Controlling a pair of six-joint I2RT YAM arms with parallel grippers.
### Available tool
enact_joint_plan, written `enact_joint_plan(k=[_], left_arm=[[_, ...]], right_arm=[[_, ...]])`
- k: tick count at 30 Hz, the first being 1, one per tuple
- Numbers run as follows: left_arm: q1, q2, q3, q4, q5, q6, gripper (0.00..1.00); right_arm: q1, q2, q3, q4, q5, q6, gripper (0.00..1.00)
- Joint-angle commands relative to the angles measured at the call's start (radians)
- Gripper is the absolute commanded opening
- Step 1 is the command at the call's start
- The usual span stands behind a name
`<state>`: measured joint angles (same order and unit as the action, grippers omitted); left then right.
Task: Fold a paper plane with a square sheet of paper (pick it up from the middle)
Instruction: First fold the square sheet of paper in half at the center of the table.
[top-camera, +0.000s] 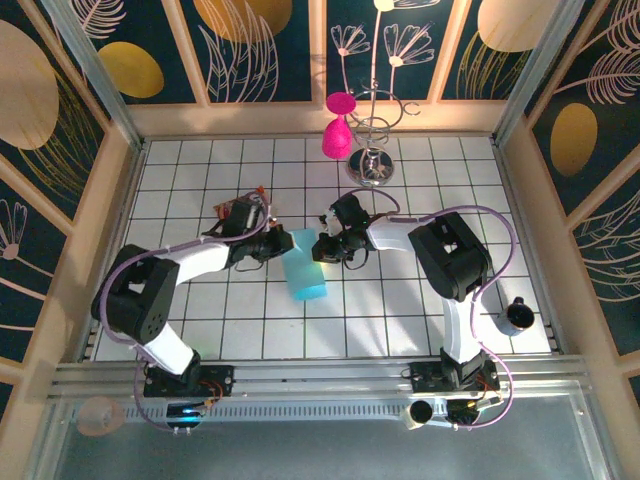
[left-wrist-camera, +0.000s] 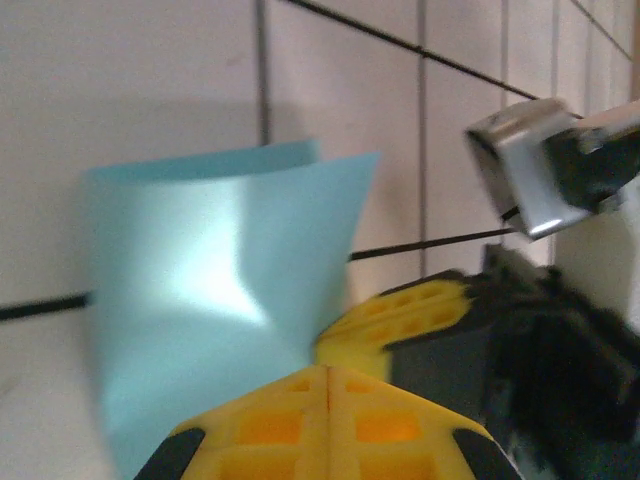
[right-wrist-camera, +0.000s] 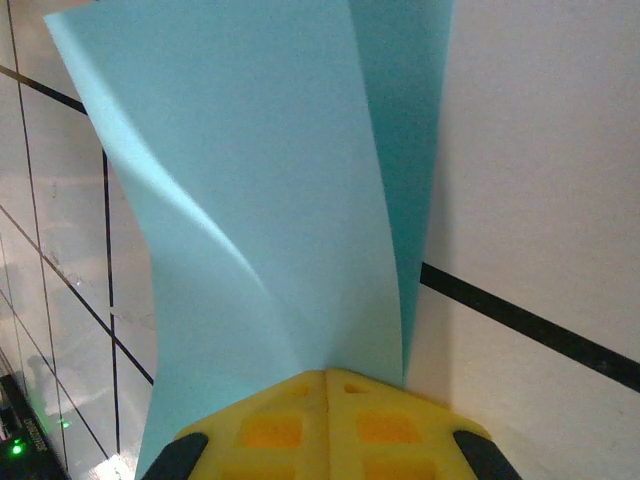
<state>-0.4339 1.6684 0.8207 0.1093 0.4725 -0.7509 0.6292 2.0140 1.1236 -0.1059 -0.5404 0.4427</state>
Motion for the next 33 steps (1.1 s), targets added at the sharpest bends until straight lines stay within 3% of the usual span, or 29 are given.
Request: enact_joint_plan(k=[1,10,19,24,28,33], left_arm=[[-0.003,0.093,0.05,0.044,0.032,-0.033,0.05],[0.019,0.175,0.017,-0.004,-0.02,0.011,0.04],[0.156,0.112,-0.067,-0.06,-0.092,0.07,0.04],[0.155,0.051,-0.035,-0.082,-0.086,0.06,0.03],[0.13,-0.031,-0.024,-0.01,-0.011,-0.001,0.03],[0.057,0.037,0.034,0.041,0.029,-0.029,0.04]], right_arm=[[-0.032,0.136,-0.085,-0.23,0.345,-0.031,0.03],[-0.032,0.135,-0.091,-0.237,0.358,-0.032,0.03],[-0.031,0.128,-0.097,-0.254,0.419,-0.044,0.03],[-0.028,0.12,-0.099,-0.249,0.419,-0.045,0.03],[-0.025,0.119,-0.1,-0.245,0.41,-0.045,0.03],[-0.022,0.123,-0.103,-0.239,0.404,-0.048,0.03]])
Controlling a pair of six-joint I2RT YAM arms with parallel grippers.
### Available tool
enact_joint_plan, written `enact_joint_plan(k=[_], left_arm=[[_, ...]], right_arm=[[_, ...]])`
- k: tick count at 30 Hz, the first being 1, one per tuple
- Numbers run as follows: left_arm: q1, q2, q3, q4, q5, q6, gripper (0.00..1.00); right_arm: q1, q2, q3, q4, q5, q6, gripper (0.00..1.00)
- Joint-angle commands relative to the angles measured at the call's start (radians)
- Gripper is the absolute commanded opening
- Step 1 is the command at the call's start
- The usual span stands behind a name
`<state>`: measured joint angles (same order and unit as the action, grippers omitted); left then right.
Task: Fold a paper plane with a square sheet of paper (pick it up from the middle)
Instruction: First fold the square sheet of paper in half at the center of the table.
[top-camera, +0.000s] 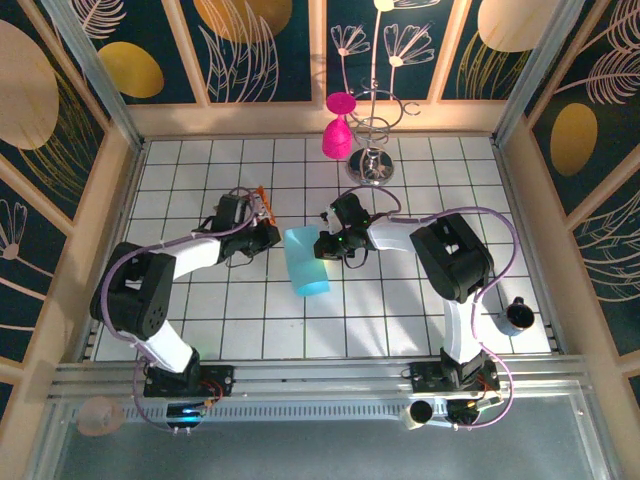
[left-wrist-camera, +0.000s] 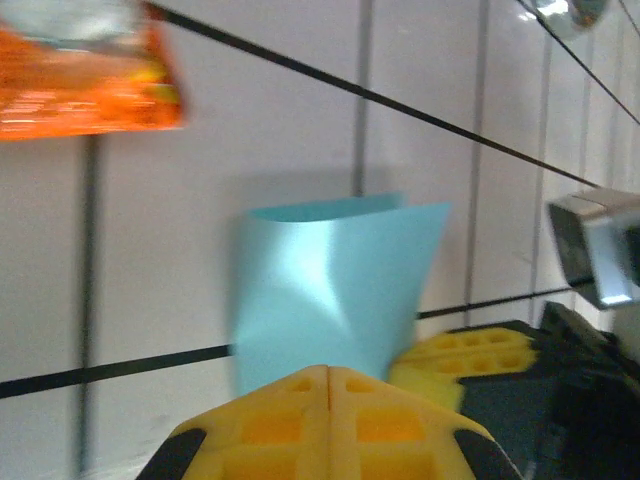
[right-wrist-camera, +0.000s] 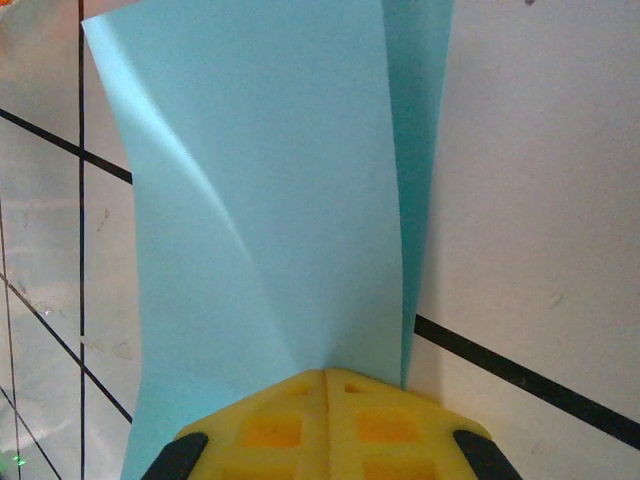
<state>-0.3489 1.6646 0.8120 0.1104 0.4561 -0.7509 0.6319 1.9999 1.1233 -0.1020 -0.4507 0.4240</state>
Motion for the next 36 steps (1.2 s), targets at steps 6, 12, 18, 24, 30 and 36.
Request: enact_joint_plan(k=[6,12,18,24,30,36], left_arm=[[-0.036,0.193,0.147,0.013,0.046,-0.01,0.04],[-0.032,0.26,0.192,-0.074,-0.019,0.047,0.04],[0.036,0.272,0.127,-0.078,-0.061,0.072,0.04],[0.083,0.236,0.136,-0.132,-0.115,0.129,0.04],[0.084,0.197,0.227,-0.199,-0.183,0.191,0.04],[0.038,0.126,0.197,-0.098,-0.005,0.155,0.05]], right_arm=[[-0.021,0.14,-0.107,-0.239,0.305,-0.034,0.03],[-0.02,0.144,-0.107,-0.243,0.303,-0.043,0.03],[-0.022,0.145,-0.108,-0.255,0.321,-0.051,0.03],[-0.024,0.14,-0.117,-0.257,0.33,-0.056,0.03],[-0.025,0.133,-0.115,-0.254,0.33,-0.056,0.03],[-0.023,0.131,-0.115,-0.248,0.313,-0.051,0.03]])
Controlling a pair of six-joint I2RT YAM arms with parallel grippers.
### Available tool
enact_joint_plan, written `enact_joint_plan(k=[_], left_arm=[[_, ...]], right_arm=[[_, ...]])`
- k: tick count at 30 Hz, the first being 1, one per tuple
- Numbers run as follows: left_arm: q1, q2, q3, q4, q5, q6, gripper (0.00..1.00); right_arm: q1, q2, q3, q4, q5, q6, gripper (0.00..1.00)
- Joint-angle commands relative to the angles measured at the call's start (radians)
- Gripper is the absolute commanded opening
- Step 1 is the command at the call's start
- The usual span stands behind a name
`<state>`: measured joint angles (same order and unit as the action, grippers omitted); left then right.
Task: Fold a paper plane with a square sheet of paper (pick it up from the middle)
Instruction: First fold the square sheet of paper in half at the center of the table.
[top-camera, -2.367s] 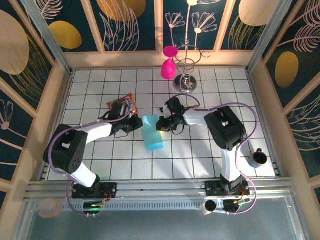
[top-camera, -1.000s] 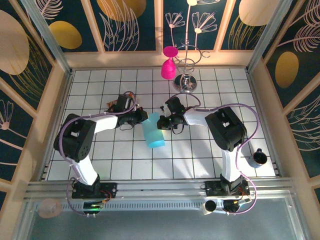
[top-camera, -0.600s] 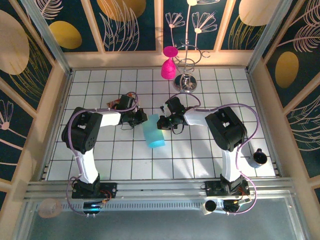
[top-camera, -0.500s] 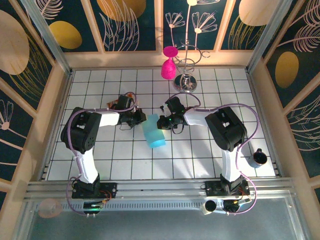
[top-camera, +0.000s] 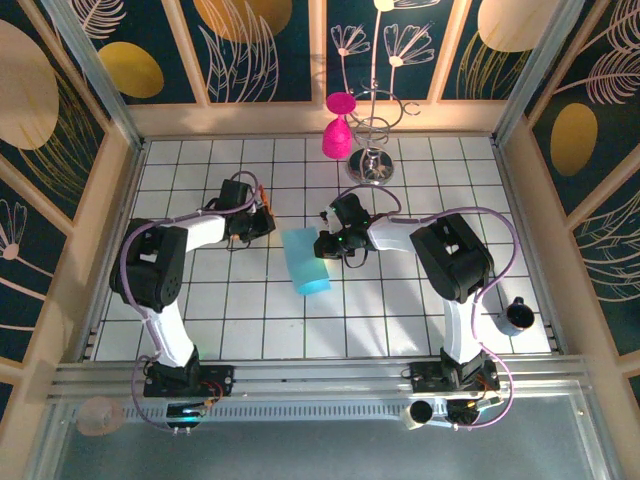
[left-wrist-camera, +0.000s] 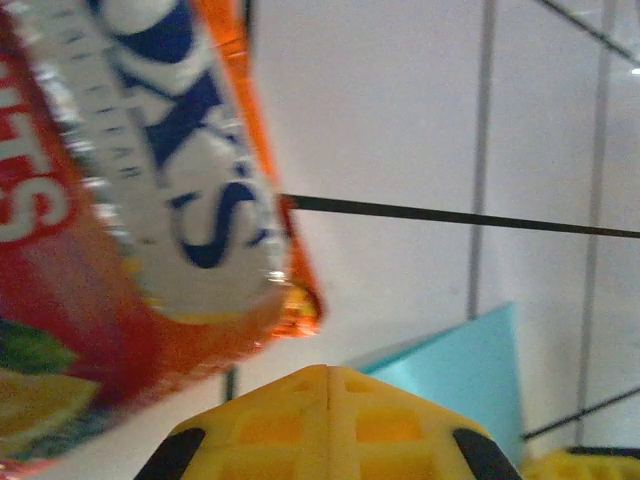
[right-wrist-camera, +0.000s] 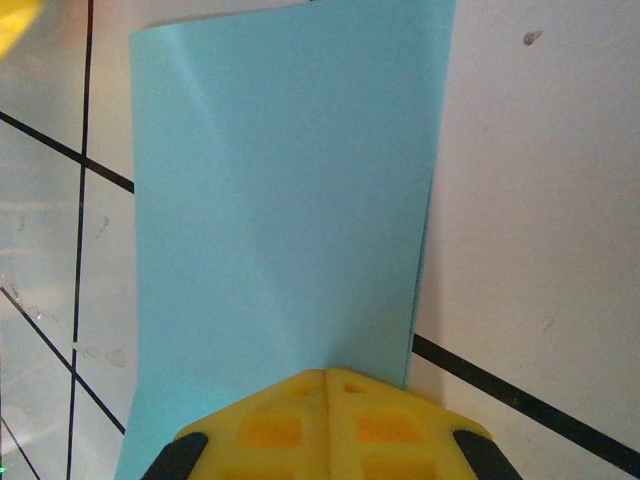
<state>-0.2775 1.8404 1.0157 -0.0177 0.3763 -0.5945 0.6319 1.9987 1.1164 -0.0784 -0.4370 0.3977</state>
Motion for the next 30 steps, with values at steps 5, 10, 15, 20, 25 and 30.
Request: enact_joint_plan(k=[5,10,15,20,25,30], left_arm=[[-0.081,0.002,-0.012,0.083,0.105,-0.052,0.05],[-0.082,0.086,0.041,0.022,0.044,-0.046,0.05],[-0.069,0.123,0.067,-0.049,-0.07,-0.02,0.04],[-0.038,0.123,0.153,-0.154,-0.161,0.04,0.04],[-0.045,0.034,0.176,-0.154,-0.093,0.028,0.04],[-0.119,-0.105,0.017,-0.047,0.007,-0.076,0.04]], right_arm=[[-0.021,0.137,-0.12,-0.259,0.296,-0.019,0.03],[-0.021,0.13,-0.13,-0.258,0.301,-0.016,0.03],[-0.021,0.13,-0.132,-0.253,0.3,-0.013,0.03],[-0.023,0.129,-0.132,-0.248,0.3,-0.009,0.03],[-0.021,0.128,-0.131,-0.236,0.292,0.004,0.03],[-0.021,0.127,-0.136,-0.224,0.279,0.013,0.02]])
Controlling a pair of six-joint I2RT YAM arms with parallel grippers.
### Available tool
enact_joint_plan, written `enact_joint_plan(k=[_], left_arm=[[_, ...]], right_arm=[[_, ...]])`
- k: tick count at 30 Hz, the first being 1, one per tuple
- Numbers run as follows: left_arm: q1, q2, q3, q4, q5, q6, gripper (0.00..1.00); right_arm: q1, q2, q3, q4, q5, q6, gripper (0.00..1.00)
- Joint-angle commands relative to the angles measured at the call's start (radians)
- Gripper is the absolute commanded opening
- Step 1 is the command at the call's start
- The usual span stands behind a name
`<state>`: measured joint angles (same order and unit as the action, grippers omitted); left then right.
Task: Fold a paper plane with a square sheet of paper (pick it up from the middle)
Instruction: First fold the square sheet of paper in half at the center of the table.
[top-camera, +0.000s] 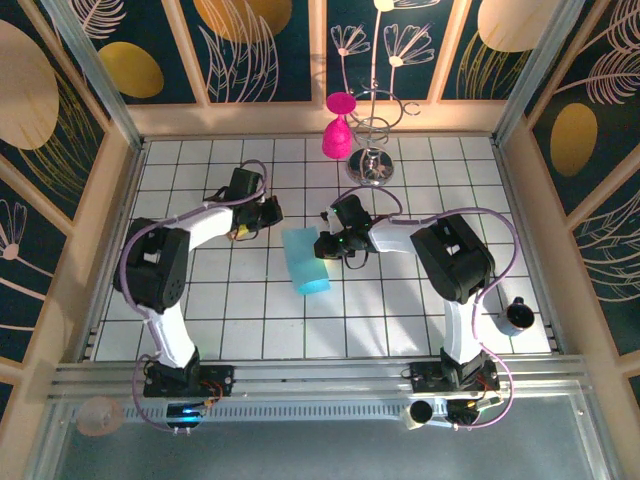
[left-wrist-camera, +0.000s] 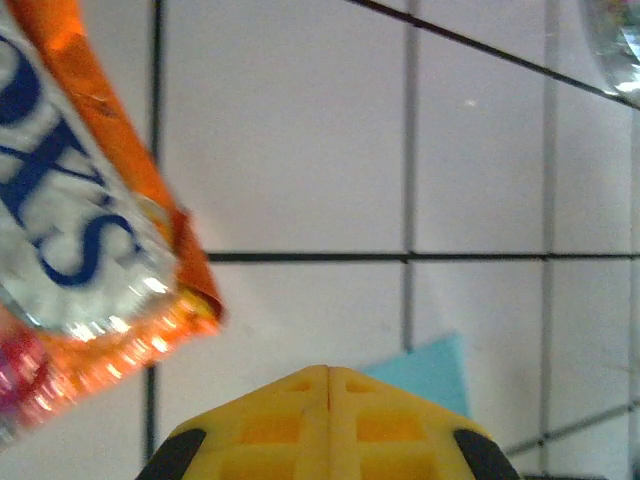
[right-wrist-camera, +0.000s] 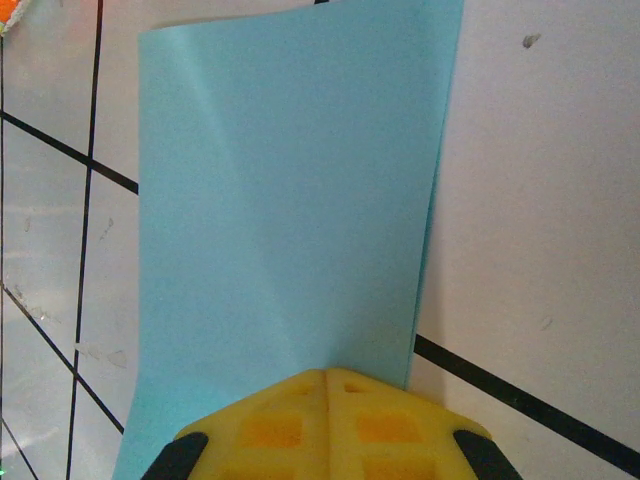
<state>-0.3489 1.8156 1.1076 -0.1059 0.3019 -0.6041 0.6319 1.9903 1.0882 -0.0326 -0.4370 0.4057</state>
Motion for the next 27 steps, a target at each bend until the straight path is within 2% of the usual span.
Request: enact_joint_plan(k=[1,6,11,20,27], left_arm=[[-0.066,-0.095,-0.123,0.079,0.108,-0.102,0.04],[-0.132,-0.207,-0.334,0.211,0.2,-0.24,0.03],[-0.188,-0.211,-0.396,0.221,0.206,-0.271,0.04],[-0.194,-0.108,-0.343,0.163,0.188,-0.212,0.04],[-0.192,-0.113,-0.417,0.099,0.147,-0.149,0.04]], right_arm=[[-0.022,0.134,-0.11,-0.269,0.277,0.004,0.03],[-0.022,0.134,-0.113,-0.269,0.277,0.002,0.03],[-0.022,0.133,-0.116,-0.264,0.275,0.004,0.03],[-0.02,0.131,-0.124,-0.263,0.279,0.009,0.02],[-0.02,0.127,-0.137,-0.256,0.284,0.01,0.02]])
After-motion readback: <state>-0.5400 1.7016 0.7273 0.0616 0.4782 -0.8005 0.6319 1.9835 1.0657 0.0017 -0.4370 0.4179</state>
